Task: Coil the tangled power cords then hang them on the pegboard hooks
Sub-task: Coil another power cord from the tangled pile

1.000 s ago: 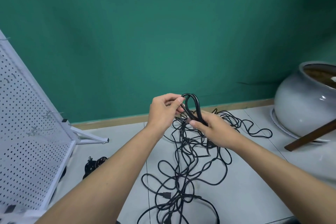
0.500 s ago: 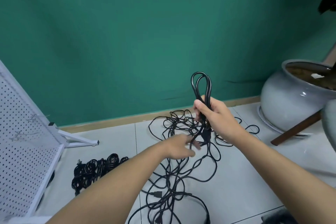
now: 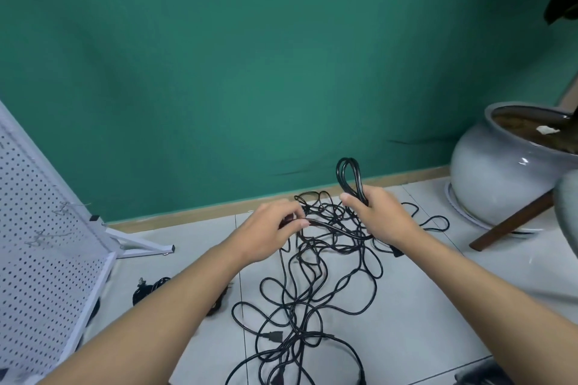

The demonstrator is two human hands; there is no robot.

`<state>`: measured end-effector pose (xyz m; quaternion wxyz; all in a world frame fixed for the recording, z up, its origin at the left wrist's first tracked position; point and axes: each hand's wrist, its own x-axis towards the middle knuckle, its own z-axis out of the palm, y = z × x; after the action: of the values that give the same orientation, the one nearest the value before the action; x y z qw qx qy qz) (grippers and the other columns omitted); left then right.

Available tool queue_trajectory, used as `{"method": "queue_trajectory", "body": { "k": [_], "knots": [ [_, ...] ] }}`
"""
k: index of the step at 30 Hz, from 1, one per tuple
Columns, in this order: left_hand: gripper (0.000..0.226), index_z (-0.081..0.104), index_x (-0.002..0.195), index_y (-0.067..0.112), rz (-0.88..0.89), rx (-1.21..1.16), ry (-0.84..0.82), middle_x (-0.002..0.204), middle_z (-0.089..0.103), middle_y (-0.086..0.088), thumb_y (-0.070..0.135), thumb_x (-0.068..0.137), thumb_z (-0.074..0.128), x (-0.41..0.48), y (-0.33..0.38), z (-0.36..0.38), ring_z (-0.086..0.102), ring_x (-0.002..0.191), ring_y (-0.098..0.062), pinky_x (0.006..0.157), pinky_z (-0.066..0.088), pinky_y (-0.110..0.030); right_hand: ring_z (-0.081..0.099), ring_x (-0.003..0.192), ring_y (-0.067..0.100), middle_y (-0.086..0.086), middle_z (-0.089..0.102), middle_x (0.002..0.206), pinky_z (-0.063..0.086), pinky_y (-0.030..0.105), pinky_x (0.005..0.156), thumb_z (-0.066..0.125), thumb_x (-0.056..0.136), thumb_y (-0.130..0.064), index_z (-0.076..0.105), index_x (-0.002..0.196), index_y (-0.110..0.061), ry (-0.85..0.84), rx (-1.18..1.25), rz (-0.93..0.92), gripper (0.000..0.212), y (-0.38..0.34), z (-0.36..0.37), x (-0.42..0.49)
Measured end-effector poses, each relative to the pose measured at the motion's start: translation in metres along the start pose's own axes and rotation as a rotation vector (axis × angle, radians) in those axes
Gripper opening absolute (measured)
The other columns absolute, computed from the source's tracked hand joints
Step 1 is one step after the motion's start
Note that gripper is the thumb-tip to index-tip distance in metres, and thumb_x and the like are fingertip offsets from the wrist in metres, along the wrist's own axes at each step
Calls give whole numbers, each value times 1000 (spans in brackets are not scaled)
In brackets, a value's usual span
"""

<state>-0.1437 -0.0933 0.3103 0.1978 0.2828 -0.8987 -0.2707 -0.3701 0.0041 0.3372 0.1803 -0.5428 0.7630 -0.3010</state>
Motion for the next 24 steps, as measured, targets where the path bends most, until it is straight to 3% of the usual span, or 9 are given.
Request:
{"method": "queue_trajectory", "body": {
  "k": [3,7,9,11,13,16,20,24],
  "knots": [
    [11,68,93,24,68,-33,144,84,53,9,33,100,66,0,8,-8,50,77,-7,70,36,-17,51,52,5,-4,63,65,38,21,57,50,100,-60,58,80,-12,-148,9,-63,53,-7,8,-3],
    [9,71,95,23,94,-76,288,87,57,11,31,94,75,3,12,-14,56,78,-12,70,43,-18,48,61,14,-4,55,69,41,37,64,40,79,-93,66,95,-12,-348,158,-107,87,-16,18,-6],
    [15,69,94,21,103,-98,377,88,60,10,29,89,81,6,15,-16,58,78,-12,70,48,-21,52,61,14,-7,60,71,42,35,63,41,88,-84,68,93,-19,-427,227,-101,71,-22,21,-8],
    [20,69,95,20,113,-91,410,90,60,10,27,85,84,9,19,-17,58,83,-4,75,45,-16,49,54,9,-13,55,62,41,32,61,46,102,-61,61,81,-23,-502,233,-113,46,-28,24,-12],
    [24,69,95,20,90,-72,403,90,59,11,29,81,87,9,19,-18,55,85,2,77,39,-9,43,50,4,-16,47,56,39,31,61,49,107,-45,54,75,-24,-536,181,-143,38,-28,28,-14],
    [29,71,92,20,-10,-132,379,88,61,7,33,76,91,7,9,-19,56,80,-5,74,41,-11,40,53,8,-12,44,59,37,29,57,59,103,-43,52,77,-17,-427,157,-163,37,-23,30,-10],
    [31,67,89,22,-87,-180,340,84,62,8,35,75,91,5,3,-17,57,74,-11,69,47,-22,50,50,15,4,58,59,43,29,53,62,98,-54,57,74,-11,-406,140,-123,50,-21,27,-10],
    [30,67,95,20,-123,-295,301,87,70,7,34,79,89,2,2,-17,65,82,-8,76,53,-19,33,49,12,-7,37,56,32,22,47,56,105,-43,45,73,-18,-434,180,-150,41,-24,22,-12]
  ]
}}
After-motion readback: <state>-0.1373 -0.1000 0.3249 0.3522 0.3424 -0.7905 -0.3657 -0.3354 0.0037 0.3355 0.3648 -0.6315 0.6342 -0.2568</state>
